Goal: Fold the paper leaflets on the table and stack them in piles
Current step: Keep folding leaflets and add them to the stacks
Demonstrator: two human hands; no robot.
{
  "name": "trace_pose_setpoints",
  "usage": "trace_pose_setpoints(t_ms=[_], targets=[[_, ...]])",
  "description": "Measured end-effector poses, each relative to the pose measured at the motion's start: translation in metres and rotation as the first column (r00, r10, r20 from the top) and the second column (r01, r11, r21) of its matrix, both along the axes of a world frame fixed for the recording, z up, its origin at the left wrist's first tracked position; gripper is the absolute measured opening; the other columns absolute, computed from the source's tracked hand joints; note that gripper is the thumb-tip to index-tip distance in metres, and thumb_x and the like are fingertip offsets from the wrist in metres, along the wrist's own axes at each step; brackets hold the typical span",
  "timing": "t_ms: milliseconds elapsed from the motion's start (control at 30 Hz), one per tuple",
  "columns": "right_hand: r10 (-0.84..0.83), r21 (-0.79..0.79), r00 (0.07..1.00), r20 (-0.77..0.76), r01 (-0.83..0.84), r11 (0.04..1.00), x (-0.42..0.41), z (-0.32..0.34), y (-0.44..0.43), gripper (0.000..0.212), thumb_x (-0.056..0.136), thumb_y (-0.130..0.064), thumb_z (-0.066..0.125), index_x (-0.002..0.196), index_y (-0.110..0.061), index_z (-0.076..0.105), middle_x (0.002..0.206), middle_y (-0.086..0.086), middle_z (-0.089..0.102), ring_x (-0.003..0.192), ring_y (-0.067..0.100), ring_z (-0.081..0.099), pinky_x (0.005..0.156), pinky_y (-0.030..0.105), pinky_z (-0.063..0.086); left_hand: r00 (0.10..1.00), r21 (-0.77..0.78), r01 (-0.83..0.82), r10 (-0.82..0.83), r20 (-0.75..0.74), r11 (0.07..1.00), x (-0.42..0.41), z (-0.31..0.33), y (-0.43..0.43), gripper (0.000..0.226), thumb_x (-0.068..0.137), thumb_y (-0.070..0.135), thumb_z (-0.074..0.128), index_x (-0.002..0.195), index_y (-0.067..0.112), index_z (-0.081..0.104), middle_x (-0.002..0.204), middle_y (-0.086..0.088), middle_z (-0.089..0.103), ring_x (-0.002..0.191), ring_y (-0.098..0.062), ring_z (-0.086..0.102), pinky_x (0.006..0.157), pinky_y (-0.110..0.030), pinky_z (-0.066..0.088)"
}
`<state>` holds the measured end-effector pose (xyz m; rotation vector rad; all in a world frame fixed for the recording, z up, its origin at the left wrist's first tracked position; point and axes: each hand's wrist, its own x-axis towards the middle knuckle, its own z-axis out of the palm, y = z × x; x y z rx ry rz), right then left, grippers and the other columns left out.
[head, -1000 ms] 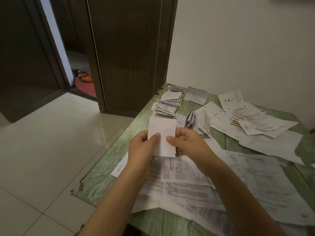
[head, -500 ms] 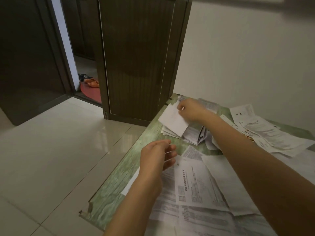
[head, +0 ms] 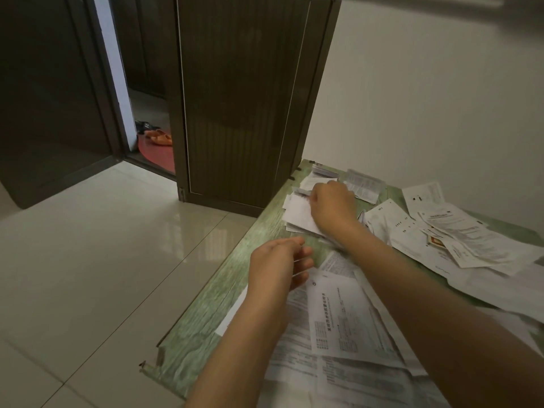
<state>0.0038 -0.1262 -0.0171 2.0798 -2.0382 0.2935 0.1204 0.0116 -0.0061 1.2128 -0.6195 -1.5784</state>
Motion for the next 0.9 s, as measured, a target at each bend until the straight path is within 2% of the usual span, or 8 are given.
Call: trace_pose_setpoints(t_ms=[233, 333, 400, 533, 633, 767, 833, 900], targets=[[0.095, -0.110, 0.820, 0.565, -0.039, 0.993, -0.016, 0.035, 0.052, 0.013, 0.092, -0.013, 0.054, 0.095, -0.012, 0.067, 0.093, -0.001, 0.062, 0.084, 0.012, 0.055, 0.071, 0.022, 0.041, 0.998, 0.000, -0.027, 0.027, 0.056, 1.000, 0.008, 0.000, 0.003, 0.011, 0.092, 0.010, 0.054, 0.086, 0.011, 0.063, 0.083, -0.007, 0.069, 0.070, -0.015, 0.062, 0.068, -0.026, 0.053], [0.086, 0.023, 0.690, 0.719, -0.147, 0.989, -0.026, 0.032, 0.103, 0.008, 0.091, -0.016, 0.057, 0.091, -0.020, 0.063, 0.084, -0.009, 0.061, 0.076, 0.006, 0.056, 0.063, 0.016, 0.043, 0.992, -0.007, -0.017, 0.018, 0.127, 1.000, 0.007, -0.003, 0.006, 0.009, 0.092, 0.012, 0.054, 0.088, 0.012, 0.062, 0.090, -0.008, 0.069, 0.074, -0.016, 0.063, 0.073, -0.028, 0.053], [0.084, 0.167, 0.695, 0.714, -0.285, 0.944, -0.029, 0.024, 0.133, 0.009, 0.089, -0.019, 0.060, 0.094, -0.027, 0.059, 0.090, -0.013, 0.060, 0.086, 0.006, 0.059, 0.067, 0.013, 0.045, 0.984, -0.025, -0.004, 0.008, 0.179, 1.000, 0.005, -0.005, 0.009, 0.009, 0.092, 0.012, 0.053, 0.089, 0.012, 0.062, 0.092, -0.009, 0.069, 0.076, -0.017, 0.063, 0.073, -0.028, 0.053], [0.067, 0.542, 0.835, 0.547, -0.414, 0.731, -0.034, 0.009, 0.166, 0.078, 0.074, -0.043, 0.074, 0.138, -0.040, 0.029, 0.130, -0.021, 0.034, 0.118, 0.001, 0.034, 0.094, 0.020, 0.038, 0.969, -0.025, 0.028, -0.020, 0.248, 0.999, 0.003, -0.008, 0.014, 0.011, 0.093, 0.014, 0.053, 0.090, 0.011, 0.063, 0.092, -0.008, 0.069, 0.080, -0.018, 0.064, 0.075, -0.030, 0.053], [0.091, 0.637, 0.889, 0.449, -0.390, 0.665, -0.042, -0.002, 0.173, 0.111, 0.066, -0.048, 0.079, 0.146, -0.041, 0.002, 0.153, -0.022, -0.001, 0.141, 0.005, 0.005, 0.115, 0.031, 0.012, 0.966, -0.005, 0.041, -0.038, 0.255, 0.999, 0.002, -0.009, 0.017, 0.011, 0.093, 0.012, 0.052, 0.091, 0.009, 0.063, 0.090, -0.008, 0.069, 0.078, -0.018, 0.063, 0.072, -0.029, 0.052], [0.165, 0.550, 0.883, 0.439, -0.409, 0.728, -0.045, -0.015, 0.175, 0.087, 0.084, -0.039, 0.065, 0.146, -0.040, 0.005, 0.155, -0.020, -0.003, 0.142, 0.003, -0.001, 0.114, 0.024, 0.007, 0.957, 0.017, 0.057, -0.059, 0.283, 0.998, 0.002, -0.012, 0.017, 0.012, 0.093, 0.010, 0.052, 0.090, 0.008, 0.064, 0.091, -0.009, 0.069, 0.078, -0.020, 0.063, 0.072, -0.030, 0.052], [0.172, 0.475, 0.864, 0.473, -0.415, 0.777, -0.046, -0.016, 0.176, 0.066, 0.090, -0.027, 0.056, 0.145, -0.035, 0.019, 0.151, -0.015, 0.021, 0.133, -0.003, 0.023, 0.108, 0.017, 0.019, 0.952, 0.016, 0.062, -0.064, 0.298, 0.998, 0.001, -0.012, 0.016, 0.013, 0.093, 0.010, 0.051, 0.090, 0.008, 0.064, 0.092, -0.010, 0.069, 0.081, -0.021, 0.063, 0.071, -0.030, 0.052], [0.154, 0.357, 0.797, 0.584, -0.423, 0.833, -0.045, -0.015, 0.179, 0.041, 0.094, -0.019, 0.047, 0.133, -0.034, 0.042, 0.123, -0.017, 0.051, 0.094, -0.014, 0.046, 0.085, 0.005, 0.036, 0.946, 0.008, 0.067, -0.066, 0.318, 0.998, 0.000, -0.012, 0.016, 0.013, 0.093, 0.010, 0.050, 0.089, 0.009, 0.063, 0.093, -0.010, 0.069, 0.082, -0.021, 0.064, 0.070, -0.029, 0.052]])
